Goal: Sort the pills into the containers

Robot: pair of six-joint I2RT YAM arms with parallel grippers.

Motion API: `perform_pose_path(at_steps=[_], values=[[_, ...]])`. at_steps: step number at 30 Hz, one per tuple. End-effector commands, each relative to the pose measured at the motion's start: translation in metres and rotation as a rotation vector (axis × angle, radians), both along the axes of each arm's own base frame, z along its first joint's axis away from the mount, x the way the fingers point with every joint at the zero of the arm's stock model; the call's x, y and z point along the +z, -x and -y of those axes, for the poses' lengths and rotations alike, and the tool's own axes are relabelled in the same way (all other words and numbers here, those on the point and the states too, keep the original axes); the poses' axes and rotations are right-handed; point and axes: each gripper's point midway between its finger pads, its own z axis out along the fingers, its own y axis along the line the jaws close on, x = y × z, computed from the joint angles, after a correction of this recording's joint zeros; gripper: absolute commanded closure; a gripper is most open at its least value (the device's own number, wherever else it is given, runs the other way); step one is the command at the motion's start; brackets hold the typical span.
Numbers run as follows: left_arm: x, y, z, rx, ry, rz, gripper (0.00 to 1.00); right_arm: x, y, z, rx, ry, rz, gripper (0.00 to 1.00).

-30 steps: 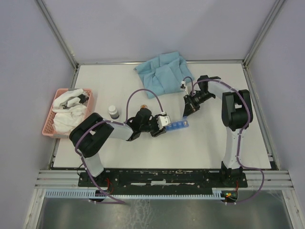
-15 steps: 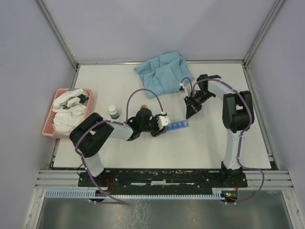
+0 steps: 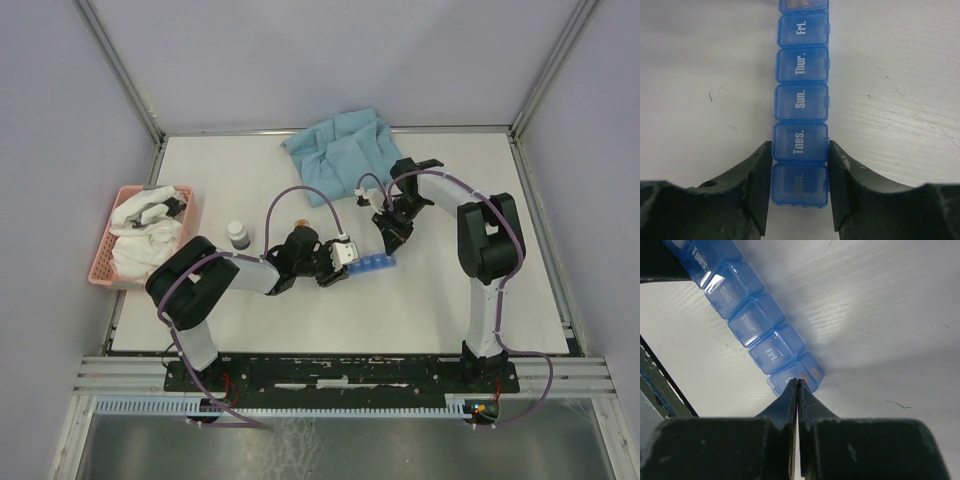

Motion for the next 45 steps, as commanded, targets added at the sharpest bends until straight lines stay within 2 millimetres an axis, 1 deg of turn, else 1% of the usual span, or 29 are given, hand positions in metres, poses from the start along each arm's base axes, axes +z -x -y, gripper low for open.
perform_pose_path(at_steps=[1,4,7,11,13,19,25,31,33,34,37,40,43,45], values=[[0.005,-0.006,0.007,-0.024,0.009,0.029,0.83,0.013,-0.003,0.002,0.060,0.049,0.094,0.96],[0.005,-0.005,0.006,-0.025,0.009,0.030,0.83,0.021,-0.002,0.001,0.076,0.031,0.120,0.96],[0.006,-0.005,0.007,-0.025,0.010,0.031,0.83,0.034,-0.002,-0.002,0.109,-0.011,0.183,0.96],[0.005,-0.005,0.007,-0.029,0.009,0.029,0.83,0.040,0.001,-0.002,0.142,-0.034,0.231,0.96],[0.006,-0.005,0.007,-0.029,0.009,0.030,0.83,0.039,0.002,-0.001,0.149,-0.032,0.228,0.96],[0.006,-0.005,0.007,-0.029,0.008,0.030,0.83,0.021,0.008,-0.001,0.180,0.010,0.182,0.97],[0.006,-0.004,0.007,-0.030,0.010,0.032,0.83,0.017,0.008,-0.002,0.191,0.037,0.186,0.98],[0.006,-0.004,0.006,-0.030,0.010,0.032,0.83,0.020,0.008,-0.001,0.198,0.044,0.206,0.98],[0.006,-0.004,0.006,-0.030,0.010,0.031,0.83,0.017,0.010,-0.001,0.208,0.050,0.206,0.98],[0.006,-0.004,0.007,-0.030,0.009,0.032,0.83,0.014,0.012,-0.001,0.217,0.057,0.203,0.98],[0.005,-0.005,0.006,-0.028,0.008,0.031,0.83,-0.003,0.016,0.001,0.254,0.112,0.183,0.99],[0.006,-0.004,0.006,-0.031,0.009,0.031,0.83,-0.018,0.013,0.003,0.252,0.183,0.176,0.99],[0.006,-0.003,0.006,-0.033,0.010,0.032,0.83,-0.025,0.011,0.005,0.237,0.216,0.171,0.99],[0.006,-0.003,0.007,-0.033,0.011,0.031,0.83,-0.024,0.008,0.005,0.223,0.223,0.179,0.99]])
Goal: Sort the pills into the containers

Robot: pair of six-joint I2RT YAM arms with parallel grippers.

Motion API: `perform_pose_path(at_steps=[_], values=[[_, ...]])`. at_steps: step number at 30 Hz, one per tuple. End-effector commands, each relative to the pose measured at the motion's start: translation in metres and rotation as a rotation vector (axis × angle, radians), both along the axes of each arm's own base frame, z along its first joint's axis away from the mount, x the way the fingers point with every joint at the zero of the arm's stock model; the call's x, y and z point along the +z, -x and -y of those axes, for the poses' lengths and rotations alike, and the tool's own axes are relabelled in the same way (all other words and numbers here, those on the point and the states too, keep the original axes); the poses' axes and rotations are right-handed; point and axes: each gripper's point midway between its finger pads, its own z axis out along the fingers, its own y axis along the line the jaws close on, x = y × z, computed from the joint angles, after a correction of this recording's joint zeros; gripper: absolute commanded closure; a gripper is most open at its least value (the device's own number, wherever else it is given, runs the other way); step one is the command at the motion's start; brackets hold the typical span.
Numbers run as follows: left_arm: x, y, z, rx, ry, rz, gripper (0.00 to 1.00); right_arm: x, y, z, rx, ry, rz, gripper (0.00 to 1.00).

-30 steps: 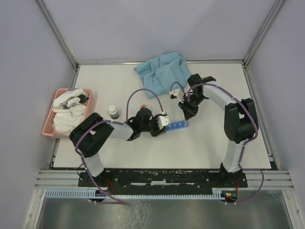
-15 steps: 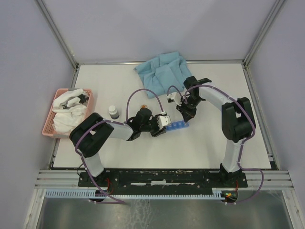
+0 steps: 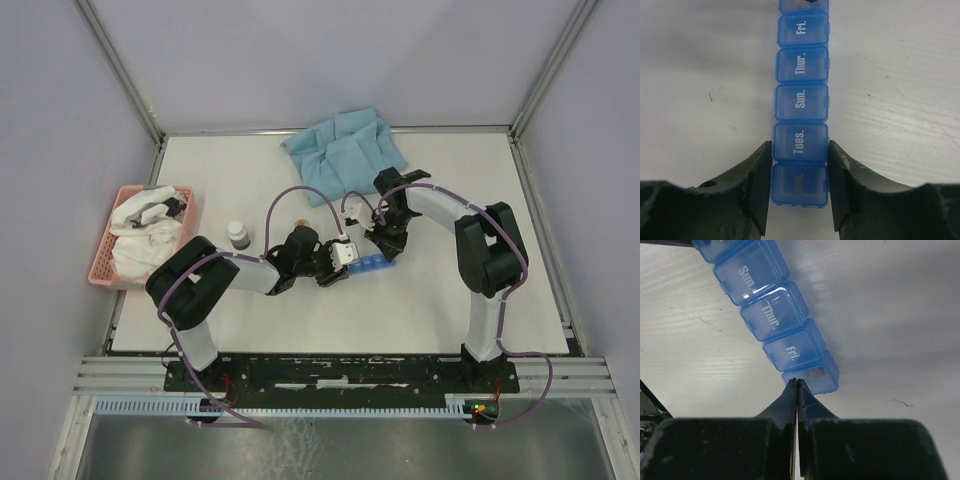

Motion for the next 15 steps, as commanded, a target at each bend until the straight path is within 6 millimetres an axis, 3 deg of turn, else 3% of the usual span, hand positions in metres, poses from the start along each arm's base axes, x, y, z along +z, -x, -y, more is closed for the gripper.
perform_pose_path(at_steps=[1,10,15], values=[[0.006,-0.004,0.006,-0.032,0.011,0.032,0.83,-0.018,-0.012,0.006,-0.021,0.068,0.032,0.99],[0.006,-0.003,0.006,-0.037,0.011,0.031,0.83,0.033,-0.008,-0.012,-0.041,-0.146,0.040,0.99],[0.006,-0.003,0.007,-0.037,0.012,0.032,0.83,0.039,-0.006,-0.011,-0.018,-0.168,0.067,0.99]])
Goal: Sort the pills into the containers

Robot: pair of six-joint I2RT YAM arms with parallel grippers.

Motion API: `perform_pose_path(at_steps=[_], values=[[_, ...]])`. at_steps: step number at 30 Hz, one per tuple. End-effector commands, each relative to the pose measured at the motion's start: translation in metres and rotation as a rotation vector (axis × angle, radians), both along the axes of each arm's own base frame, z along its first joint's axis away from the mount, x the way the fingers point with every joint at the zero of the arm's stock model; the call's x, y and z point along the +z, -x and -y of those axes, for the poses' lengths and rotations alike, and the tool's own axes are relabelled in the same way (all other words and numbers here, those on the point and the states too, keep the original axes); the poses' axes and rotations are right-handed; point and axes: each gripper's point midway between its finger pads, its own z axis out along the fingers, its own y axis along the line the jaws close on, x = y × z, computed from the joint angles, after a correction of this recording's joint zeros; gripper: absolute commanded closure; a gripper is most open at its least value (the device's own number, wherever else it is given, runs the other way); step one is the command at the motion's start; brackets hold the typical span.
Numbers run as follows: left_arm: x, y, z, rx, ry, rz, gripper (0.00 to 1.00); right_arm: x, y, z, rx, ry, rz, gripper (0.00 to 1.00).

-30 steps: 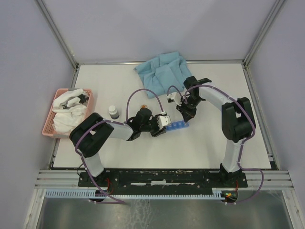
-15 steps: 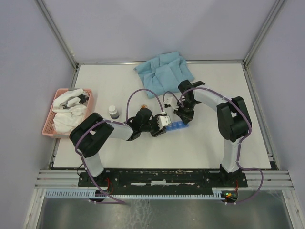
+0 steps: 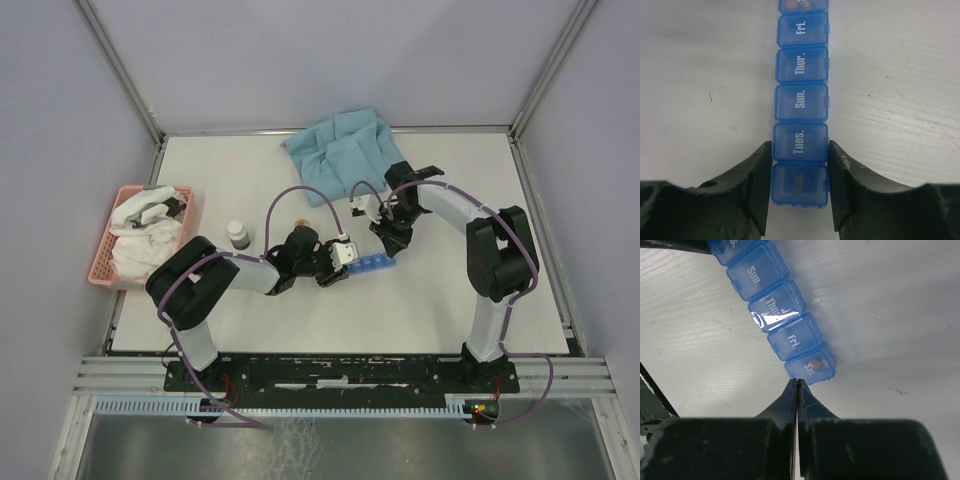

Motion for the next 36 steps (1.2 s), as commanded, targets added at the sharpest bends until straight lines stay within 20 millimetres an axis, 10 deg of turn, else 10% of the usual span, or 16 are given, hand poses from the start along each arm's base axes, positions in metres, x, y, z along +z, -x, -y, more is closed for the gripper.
perform_pose_path(at_steps=[1,9,19,36], values=[[0.006,-0.004,0.006,-0.034,0.011,0.032,0.83,0.025,-0.004,-0.010,0.032,-0.079,0.072,0.99],[0.005,-0.004,0.007,-0.034,0.008,0.029,0.83,0.022,-0.005,-0.006,0.031,-0.057,0.075,0.99],[0.005,-0.003,0.007,-0.037,0.006,0.026,0.84,-0.034,-0.004,0.013,0.009,0.127,-0.020,0.99],[0.007,-0.004,0.008,-0.032,0.015,0.024,0.83,0.049,-0.012,-0.004,-0.098,-0.204,0.041,0.99]])
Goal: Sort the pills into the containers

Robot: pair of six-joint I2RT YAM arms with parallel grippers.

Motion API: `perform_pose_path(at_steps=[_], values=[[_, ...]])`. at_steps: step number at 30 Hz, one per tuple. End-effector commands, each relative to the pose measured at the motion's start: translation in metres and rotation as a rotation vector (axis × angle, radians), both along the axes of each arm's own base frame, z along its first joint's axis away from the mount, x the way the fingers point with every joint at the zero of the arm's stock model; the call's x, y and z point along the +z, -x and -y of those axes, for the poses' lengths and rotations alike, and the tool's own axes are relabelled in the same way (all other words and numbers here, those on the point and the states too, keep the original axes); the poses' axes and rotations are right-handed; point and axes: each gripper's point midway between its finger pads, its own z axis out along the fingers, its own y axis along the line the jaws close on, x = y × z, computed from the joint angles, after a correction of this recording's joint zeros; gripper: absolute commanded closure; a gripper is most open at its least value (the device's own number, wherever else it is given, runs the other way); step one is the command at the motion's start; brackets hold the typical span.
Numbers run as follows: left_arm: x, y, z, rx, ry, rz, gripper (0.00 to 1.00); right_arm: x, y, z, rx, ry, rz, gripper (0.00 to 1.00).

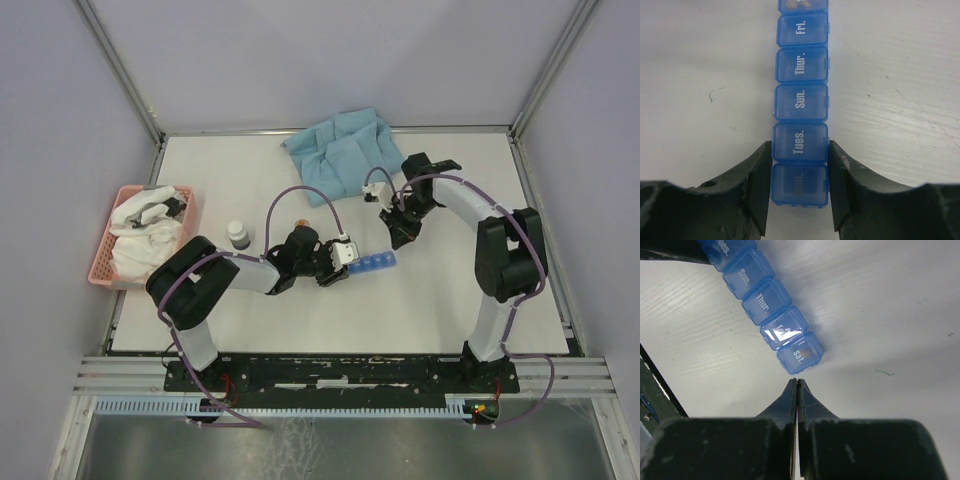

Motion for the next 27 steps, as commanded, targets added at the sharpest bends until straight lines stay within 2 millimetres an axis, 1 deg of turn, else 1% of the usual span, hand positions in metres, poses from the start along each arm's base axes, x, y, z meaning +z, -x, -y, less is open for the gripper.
perform_pose_path(at_steps=[1,7,11,14,17,20,21,24,27], values=[[0.008,-0.005,0.008,-0.029,0.015,0.024,0.83,0.035,-0.001,-0.015,0.004,-0.129,0.060,0.99],[0.007,-0.005,0.008,-0.026,0.013,0.020,0.83,0.014,0.004,-0.013,0.023,-0.081,0.000,1.00],[0.006,-0.005,0.008,-0.027,0.010,0.020,0.83,-0.008,0.009,-0.016,0.044,-0.011,-0.044,1.00],[0.006,-0.004,0.008,-0.029,0.011,0.020,0.83,-0.028,0.004,-0.008,0.018,0.089,-0.072,0.99],[0.007,-0.004,0.007,-0.029,0.013,0.022,0.83,-0.037,0.000,-0.001,-0.005,0.143,-0.074,0.99],[0.008,-0.004,0.008,-0.030,0.016,0.024,0.83,-0.030,-0.001,-0.003,-0.011,0.120,-0.061,0.99],[0.008,-0.004,0.008,-0.030,0.016,0.024,0.83,-0.024,0.000,-0.005,-0.005,0.100,-0.060,0.99],[0.008,-0.003,0.007,-0.029,0.016,0.024,0.83,0.000,0.005,-0.014,0.026,0.016,-0.038,0.99],[0.007,-0.004,0.008,-0.030,0.016,0.024,0.83,0.024,0.008,-0.017,0.061,-0.057,0.003,0.99]])
